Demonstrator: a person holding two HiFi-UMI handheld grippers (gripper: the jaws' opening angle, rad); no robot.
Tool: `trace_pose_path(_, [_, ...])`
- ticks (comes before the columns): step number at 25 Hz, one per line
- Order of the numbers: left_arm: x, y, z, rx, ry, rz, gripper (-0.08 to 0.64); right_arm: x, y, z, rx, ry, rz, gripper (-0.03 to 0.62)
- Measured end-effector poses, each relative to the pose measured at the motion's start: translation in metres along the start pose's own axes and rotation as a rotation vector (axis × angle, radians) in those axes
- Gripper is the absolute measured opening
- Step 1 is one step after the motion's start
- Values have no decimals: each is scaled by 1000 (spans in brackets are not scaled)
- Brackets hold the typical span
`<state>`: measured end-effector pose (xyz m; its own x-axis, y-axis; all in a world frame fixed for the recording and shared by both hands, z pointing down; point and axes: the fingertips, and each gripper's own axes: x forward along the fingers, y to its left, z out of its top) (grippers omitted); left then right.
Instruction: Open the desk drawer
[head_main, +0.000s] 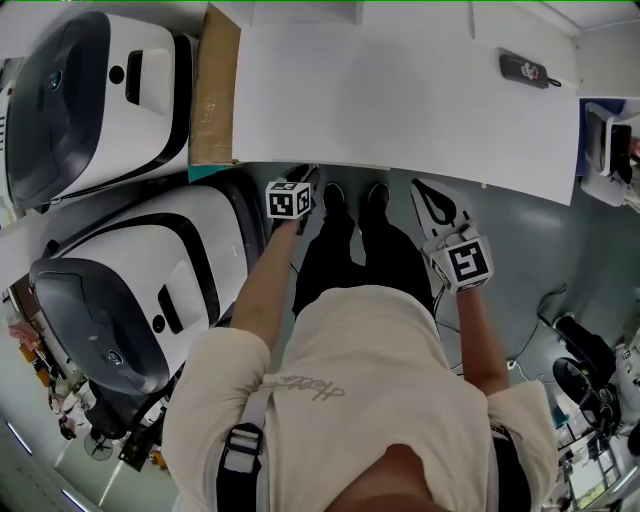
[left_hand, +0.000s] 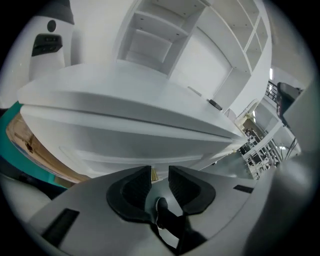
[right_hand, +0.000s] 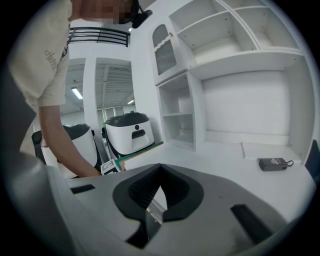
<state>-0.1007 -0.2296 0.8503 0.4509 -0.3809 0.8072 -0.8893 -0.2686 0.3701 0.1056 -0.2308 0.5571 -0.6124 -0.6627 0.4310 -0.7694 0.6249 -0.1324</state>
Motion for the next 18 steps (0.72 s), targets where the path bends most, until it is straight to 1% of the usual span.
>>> trace_pose_path(3, [13,8,-6,-32,27,7,114,4,-3,-3,13,-1,-8,-3])
trace_pose_path(13, [51,14,-18,-55,116,24,114,23,-12,-3,24,6,-1,-3])
trace_pose_path(18, [57,15,-20,-81,122,27,104,20,-14,-10,32,21,0,-3])
